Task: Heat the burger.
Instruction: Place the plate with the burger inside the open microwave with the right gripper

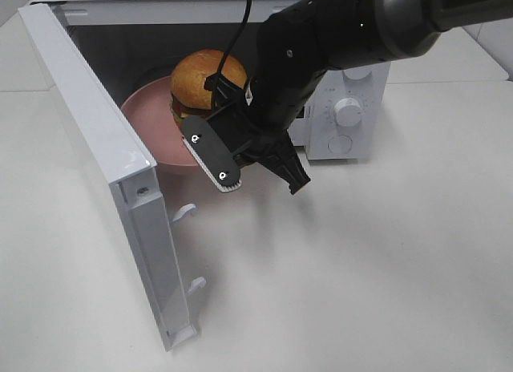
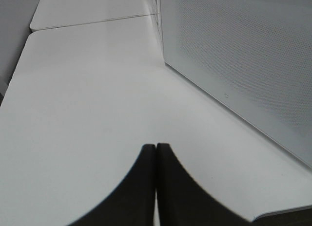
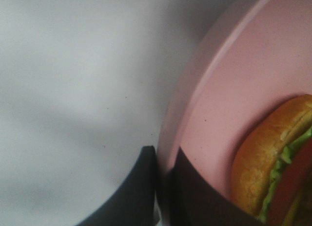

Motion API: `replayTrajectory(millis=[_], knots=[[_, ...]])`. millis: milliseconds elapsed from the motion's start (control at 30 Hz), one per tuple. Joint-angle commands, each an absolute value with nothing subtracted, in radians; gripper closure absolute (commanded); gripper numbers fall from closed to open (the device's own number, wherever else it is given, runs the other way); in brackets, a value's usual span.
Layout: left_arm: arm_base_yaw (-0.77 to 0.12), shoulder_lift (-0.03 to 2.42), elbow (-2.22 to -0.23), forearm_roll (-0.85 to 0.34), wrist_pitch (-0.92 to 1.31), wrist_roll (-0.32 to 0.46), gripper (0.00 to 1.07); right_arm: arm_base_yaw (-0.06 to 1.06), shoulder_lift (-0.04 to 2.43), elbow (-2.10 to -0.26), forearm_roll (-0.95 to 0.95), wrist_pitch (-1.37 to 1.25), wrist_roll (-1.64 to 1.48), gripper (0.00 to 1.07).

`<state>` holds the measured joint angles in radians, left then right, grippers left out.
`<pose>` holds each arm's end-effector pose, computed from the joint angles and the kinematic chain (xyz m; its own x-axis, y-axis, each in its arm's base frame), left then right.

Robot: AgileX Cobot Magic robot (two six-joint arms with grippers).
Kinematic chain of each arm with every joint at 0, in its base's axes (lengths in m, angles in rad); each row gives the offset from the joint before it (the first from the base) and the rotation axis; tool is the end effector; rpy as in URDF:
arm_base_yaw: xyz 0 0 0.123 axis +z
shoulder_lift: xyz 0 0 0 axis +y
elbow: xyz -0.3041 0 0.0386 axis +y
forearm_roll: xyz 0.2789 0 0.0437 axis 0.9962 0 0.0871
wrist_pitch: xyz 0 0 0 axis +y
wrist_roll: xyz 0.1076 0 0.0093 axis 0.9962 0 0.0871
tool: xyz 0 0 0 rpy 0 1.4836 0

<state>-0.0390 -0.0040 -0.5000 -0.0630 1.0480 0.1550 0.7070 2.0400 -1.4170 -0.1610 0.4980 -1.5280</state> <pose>0.0154 -0.0065 0.2858 -0.4258 0.1397 -0.8940 0.1414 0.9861 0.0868 0.3699 0.3051 0.1573 0.6789 -0.7250 0.1163 -0.5870 -0.6310 -0.5072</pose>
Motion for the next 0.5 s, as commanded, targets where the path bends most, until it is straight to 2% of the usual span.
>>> replayTrajectory(millis=[33,500], knots=[[-0.040,-0.028,-0.497,-0.062,1.034,0.155,1.06,0.707,2.083,-1.522,-0.140,0.497,-1.499,1.07],[-0.040,-0.028,-0.497,-0.062,1.034,0.155,1.06,0.707,2.270,-1.820,-0.138,0.617,-1.289,1.07]])
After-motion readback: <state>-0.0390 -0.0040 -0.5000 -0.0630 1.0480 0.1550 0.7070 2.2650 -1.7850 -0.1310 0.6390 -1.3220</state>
